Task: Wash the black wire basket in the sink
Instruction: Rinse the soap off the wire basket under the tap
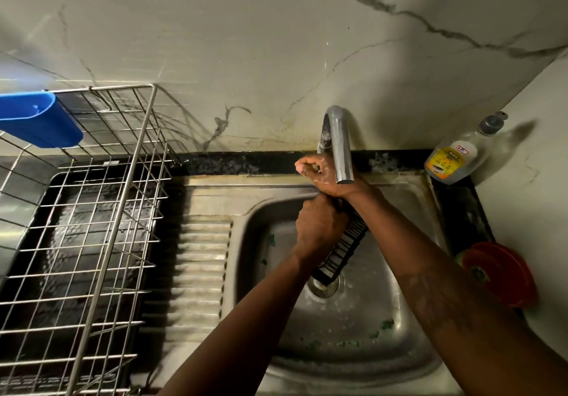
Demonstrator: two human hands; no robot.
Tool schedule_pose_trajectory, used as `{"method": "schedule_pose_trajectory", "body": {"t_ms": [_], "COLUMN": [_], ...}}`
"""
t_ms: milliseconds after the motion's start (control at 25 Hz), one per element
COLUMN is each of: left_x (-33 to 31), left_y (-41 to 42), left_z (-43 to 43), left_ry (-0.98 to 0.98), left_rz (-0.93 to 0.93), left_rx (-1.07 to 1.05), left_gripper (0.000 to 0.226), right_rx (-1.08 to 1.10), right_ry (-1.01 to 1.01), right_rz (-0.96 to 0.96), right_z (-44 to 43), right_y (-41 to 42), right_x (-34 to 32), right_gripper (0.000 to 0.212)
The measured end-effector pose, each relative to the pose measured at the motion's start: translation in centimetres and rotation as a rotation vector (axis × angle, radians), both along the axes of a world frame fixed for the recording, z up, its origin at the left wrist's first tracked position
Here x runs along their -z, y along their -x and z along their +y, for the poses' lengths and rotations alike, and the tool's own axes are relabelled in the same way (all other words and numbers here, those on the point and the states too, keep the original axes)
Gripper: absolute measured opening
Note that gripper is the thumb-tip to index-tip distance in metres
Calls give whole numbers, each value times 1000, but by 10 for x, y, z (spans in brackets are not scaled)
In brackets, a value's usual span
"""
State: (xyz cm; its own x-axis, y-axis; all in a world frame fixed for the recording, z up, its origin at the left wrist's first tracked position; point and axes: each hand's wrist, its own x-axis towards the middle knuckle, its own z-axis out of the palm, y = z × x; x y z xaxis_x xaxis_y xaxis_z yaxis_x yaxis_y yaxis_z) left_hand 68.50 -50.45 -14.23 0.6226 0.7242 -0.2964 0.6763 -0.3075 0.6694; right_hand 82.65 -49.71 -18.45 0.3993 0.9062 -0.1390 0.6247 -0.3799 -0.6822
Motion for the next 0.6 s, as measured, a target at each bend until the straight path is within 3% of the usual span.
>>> {"method": "schedule_pose_trajectory", "body": {"t_ms": [120, 200, 320, 360, 480, 600], "left_x": [-1, -2, -1, -2, -7, -7], "left_y": [0, 0, -3, -4, -4, 4], "left_z": [1, 3, 9, 9, 4, -3], "left_ry": [1, -30, 9, 39, 86, 109], "left_rz": [40, 85, 137, 135, 84, 7], "left_rx": [-68, -65, -119, -136, -125, -186], "left_gripper": [30, 31, 31, 31, 28, 31], "right_rx": [-42, 0, 206, 271, 530, 735], "right_ry": [161, 151, 6, -89, -254, -322], "right_rz": [-37, 15, 416, 560, 836, 928], "right_z": [7, -5, -22, -23, -23, -35], "right_y": [-7, 23, 31, 29, 28, 33], "right_x": [-1, -71, -99, -95, -58, -58], "right_gripper": [69, 54, 8, 4, 19, 9]}}
